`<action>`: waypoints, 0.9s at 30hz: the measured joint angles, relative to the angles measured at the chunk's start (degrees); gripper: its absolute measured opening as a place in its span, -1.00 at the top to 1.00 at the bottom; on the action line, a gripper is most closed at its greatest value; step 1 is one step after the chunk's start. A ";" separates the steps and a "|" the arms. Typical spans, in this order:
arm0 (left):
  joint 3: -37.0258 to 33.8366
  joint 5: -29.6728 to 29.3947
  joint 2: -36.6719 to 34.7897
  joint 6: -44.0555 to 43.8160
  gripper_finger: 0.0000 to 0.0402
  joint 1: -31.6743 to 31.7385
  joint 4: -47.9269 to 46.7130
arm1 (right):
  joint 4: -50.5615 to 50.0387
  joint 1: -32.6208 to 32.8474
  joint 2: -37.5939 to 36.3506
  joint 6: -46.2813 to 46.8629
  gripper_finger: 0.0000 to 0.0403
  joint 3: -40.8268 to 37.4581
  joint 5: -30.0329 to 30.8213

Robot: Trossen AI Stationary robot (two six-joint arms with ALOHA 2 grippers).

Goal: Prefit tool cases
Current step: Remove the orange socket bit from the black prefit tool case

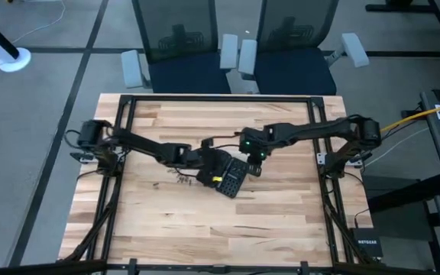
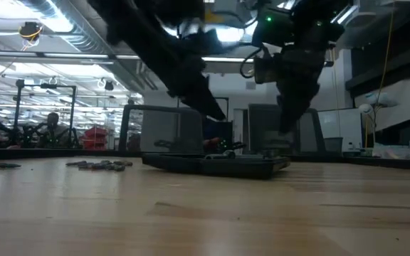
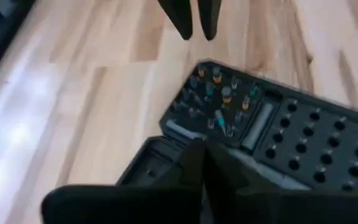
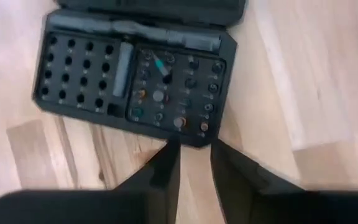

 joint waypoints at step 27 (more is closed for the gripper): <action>2.59 3.68 9.35 -5.50 1.00 1.54 0.36 | 4.78 4.09 7.91 -3.91 0.93 -0.23 11.39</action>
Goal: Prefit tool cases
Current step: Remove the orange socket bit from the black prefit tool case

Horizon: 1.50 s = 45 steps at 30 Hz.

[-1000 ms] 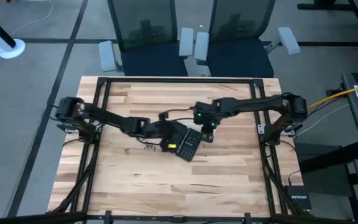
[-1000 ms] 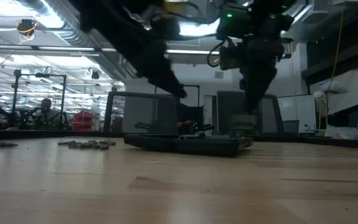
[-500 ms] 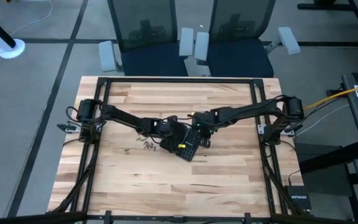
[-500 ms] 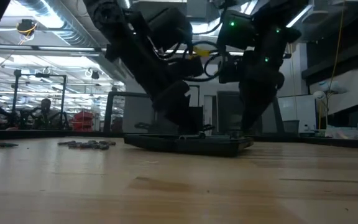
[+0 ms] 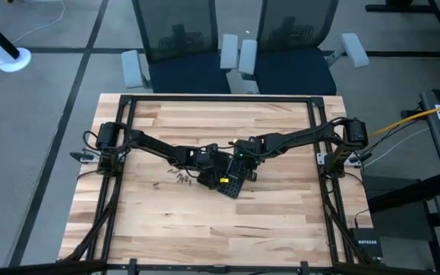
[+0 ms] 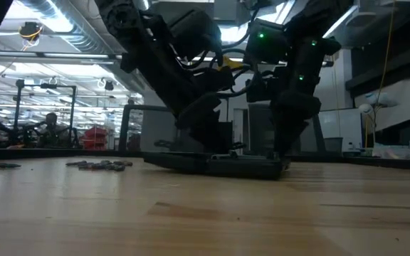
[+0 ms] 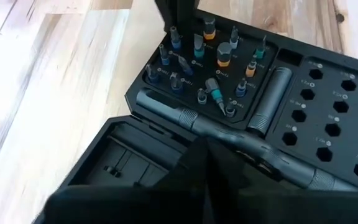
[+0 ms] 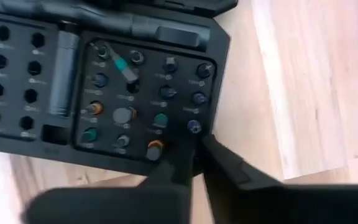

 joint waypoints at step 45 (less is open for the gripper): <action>-3.56 -1.77 -12.39 1.80 1.00 -1.48 -7.60 | 4.89 -21.56 -2.94 8.90 0.94 1.74 -1.45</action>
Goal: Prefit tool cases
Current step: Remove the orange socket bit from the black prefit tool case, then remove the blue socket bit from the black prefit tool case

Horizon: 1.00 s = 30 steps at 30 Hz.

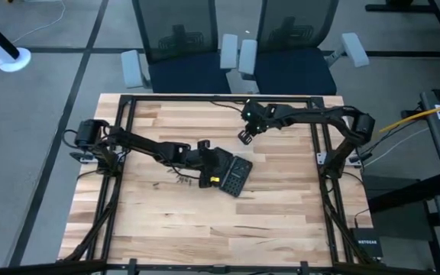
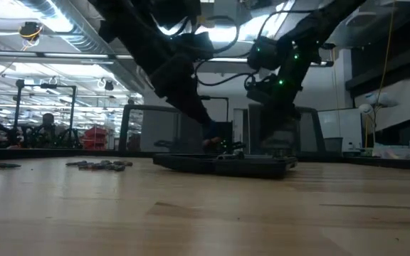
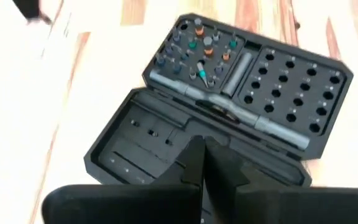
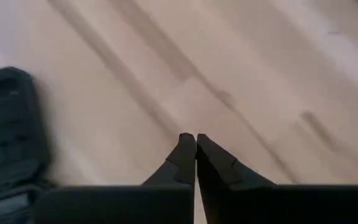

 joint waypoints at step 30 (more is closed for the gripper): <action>0.00 -1.42 7.05 -4.11 1.00 -0.45 10.16 | -8.48 17.97 -1.14 -10.12 0.59 0.86 3.00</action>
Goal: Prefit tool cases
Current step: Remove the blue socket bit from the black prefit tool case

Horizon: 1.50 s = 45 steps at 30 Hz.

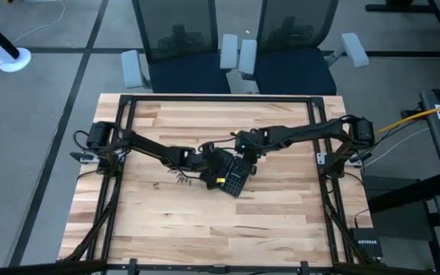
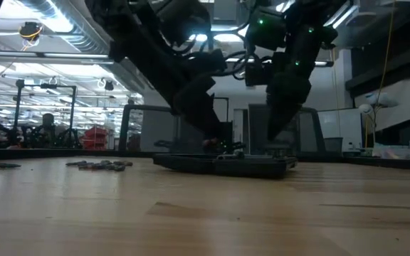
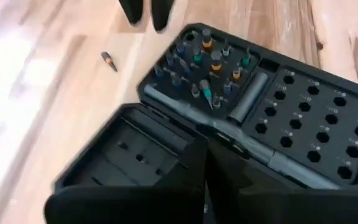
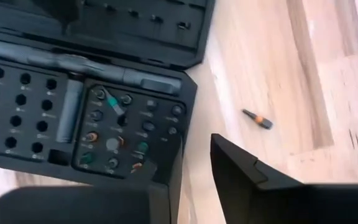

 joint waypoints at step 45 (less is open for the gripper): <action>0.16 1.20 6.47 -6.60 1.00 -0.34 5.37 | 10.04 -0.19 -0.24 8.96 0.98 -7.71 -7.78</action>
